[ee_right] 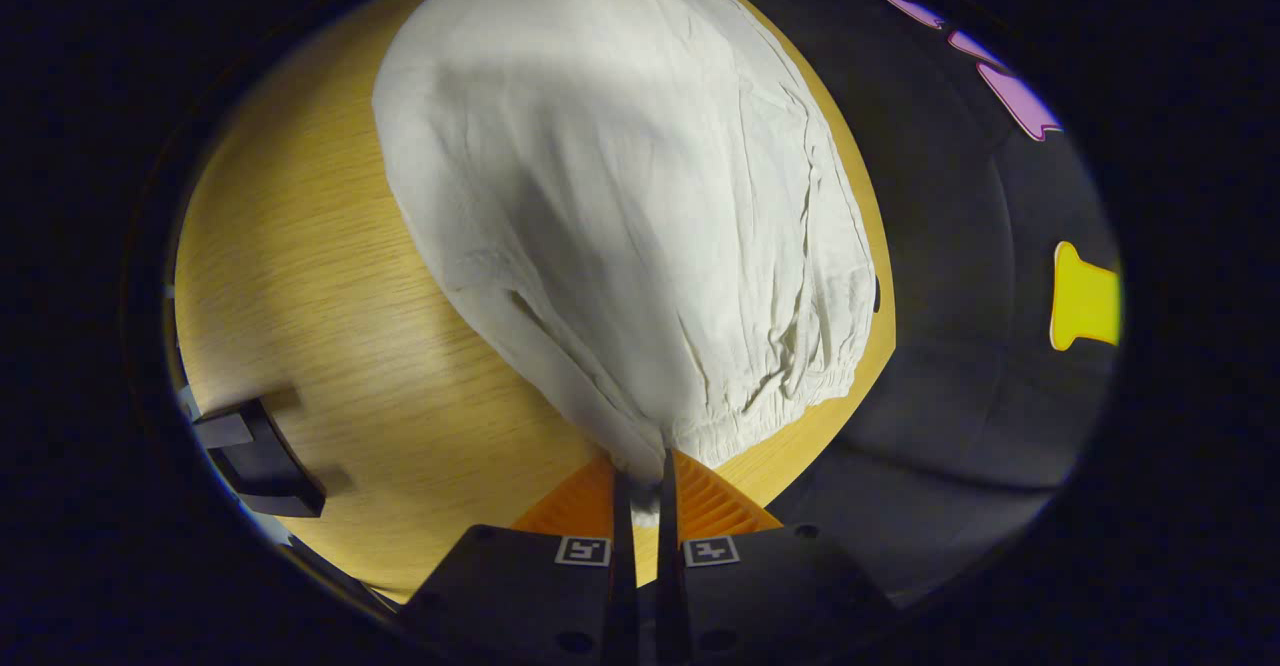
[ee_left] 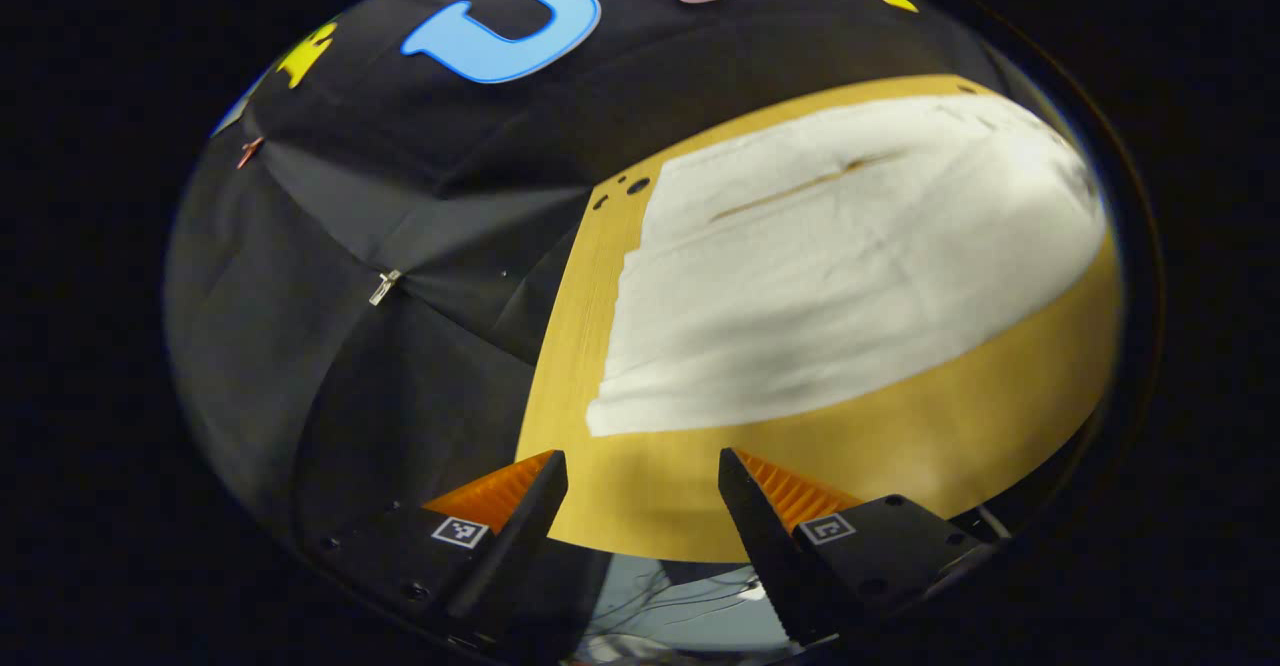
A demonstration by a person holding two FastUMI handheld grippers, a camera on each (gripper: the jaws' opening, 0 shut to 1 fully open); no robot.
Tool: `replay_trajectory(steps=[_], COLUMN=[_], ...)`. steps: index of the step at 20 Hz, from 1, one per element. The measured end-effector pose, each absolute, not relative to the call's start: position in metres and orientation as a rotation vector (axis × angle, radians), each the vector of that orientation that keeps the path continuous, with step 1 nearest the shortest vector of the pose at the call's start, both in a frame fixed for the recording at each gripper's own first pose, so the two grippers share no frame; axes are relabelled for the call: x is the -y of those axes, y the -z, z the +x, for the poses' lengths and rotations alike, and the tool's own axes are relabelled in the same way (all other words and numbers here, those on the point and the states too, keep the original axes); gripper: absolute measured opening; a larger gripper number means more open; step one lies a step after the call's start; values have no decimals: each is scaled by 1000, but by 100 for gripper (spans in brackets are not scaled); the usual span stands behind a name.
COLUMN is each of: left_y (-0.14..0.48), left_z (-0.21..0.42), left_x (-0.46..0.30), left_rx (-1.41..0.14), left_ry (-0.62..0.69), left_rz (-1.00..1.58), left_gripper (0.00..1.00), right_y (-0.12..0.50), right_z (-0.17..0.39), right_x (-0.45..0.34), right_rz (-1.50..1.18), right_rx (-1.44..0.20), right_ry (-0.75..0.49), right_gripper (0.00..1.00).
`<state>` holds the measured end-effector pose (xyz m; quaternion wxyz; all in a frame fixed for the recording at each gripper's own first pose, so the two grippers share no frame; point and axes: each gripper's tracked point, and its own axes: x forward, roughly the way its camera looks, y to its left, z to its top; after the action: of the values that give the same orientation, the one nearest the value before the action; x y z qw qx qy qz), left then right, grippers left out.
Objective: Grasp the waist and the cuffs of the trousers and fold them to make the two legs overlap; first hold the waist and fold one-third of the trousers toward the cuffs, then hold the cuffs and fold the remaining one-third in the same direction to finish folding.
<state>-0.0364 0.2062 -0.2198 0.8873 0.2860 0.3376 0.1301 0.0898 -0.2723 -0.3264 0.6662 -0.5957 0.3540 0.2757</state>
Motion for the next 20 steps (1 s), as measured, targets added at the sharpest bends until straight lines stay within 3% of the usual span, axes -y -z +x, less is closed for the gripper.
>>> replay_trajectory(steps=[3, 12, 18, 20], left_y=[228, 269, 268, 267], left_z=[-27, 28, 65, 81], left_x=[-247, -280, -280, -274], left_rx=[-739, -775, -772, -750], left_ry=[-175, 194, 379, 440], left_rz=[813, 1154, 1321, 1381], left_gripper=[97, 97, 91, 84], right_y=[328, 328, 327, 327], right_z=[89, 89, 88, 88], right_x=[270, 269, 268, 268], right_rz=[-1350, -1412, -1470, -1472], right_rx=[-833, -863, -836, -835], right_ry=[-642, -656, -648, -647], right_gripper=[6, 6, 6, 6])
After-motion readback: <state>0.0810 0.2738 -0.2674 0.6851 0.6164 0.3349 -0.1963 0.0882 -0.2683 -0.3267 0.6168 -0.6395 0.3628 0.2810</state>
